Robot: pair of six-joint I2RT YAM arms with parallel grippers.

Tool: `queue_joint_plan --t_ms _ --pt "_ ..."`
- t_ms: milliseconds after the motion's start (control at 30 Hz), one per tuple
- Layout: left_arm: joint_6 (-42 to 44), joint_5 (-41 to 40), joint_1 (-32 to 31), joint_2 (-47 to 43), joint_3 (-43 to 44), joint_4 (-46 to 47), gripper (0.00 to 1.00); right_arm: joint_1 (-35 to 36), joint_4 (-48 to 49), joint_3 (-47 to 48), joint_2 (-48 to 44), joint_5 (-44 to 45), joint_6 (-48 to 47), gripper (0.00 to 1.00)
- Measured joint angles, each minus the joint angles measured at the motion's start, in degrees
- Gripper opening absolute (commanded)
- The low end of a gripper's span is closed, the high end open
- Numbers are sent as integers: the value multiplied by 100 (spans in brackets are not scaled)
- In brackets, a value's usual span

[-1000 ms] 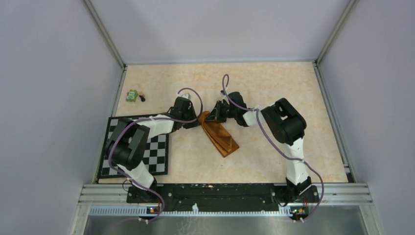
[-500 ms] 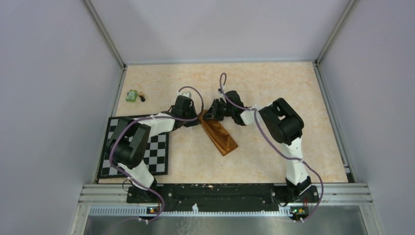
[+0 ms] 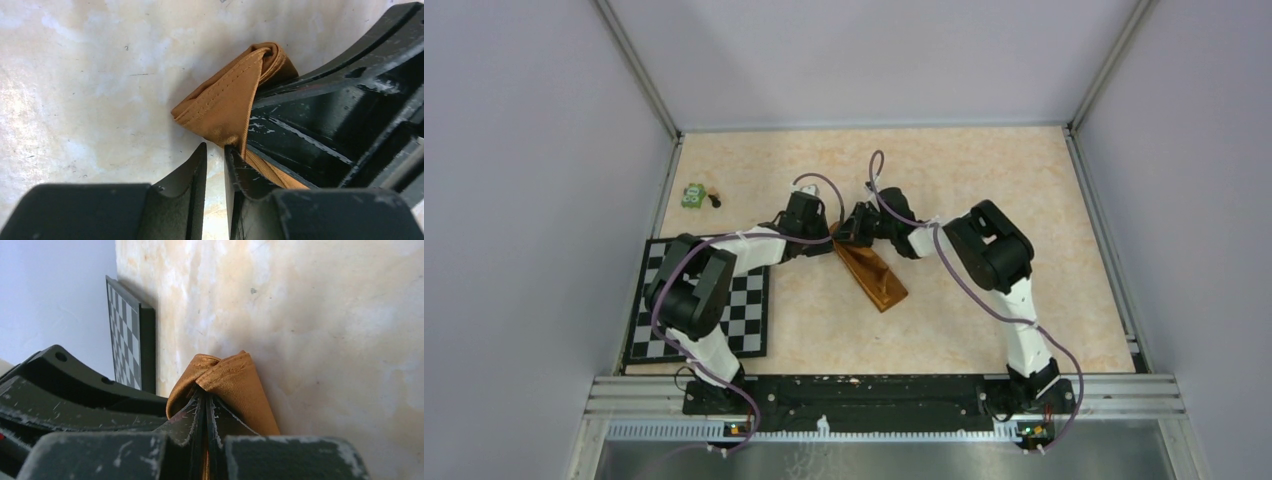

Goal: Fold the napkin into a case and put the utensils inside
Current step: Grasp the top corner of the smaller rectangle folded napkin from the folded napkin, then smooth out the smaller rectangle-folded napkin at the center of the board.

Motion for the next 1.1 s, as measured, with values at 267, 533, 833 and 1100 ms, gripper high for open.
queue_joint_plan --t_ms 267,533,833,1100 --pt "116 -61 50 -372 -240 -271 43 -212 203 -621 -345 -247 149 28" --pt "83 354 376 -981 -337 -555 32 -544 -302 -1176 -1416 -623 -330 8" --pt "17 1001 365 -376 229 -205 26 -422 -177 -1399 -1285 -579 -249 0" --pt "-70 1300 291 225 236 157 26 -103 -179 -1425 -1010 -461 -173 2"
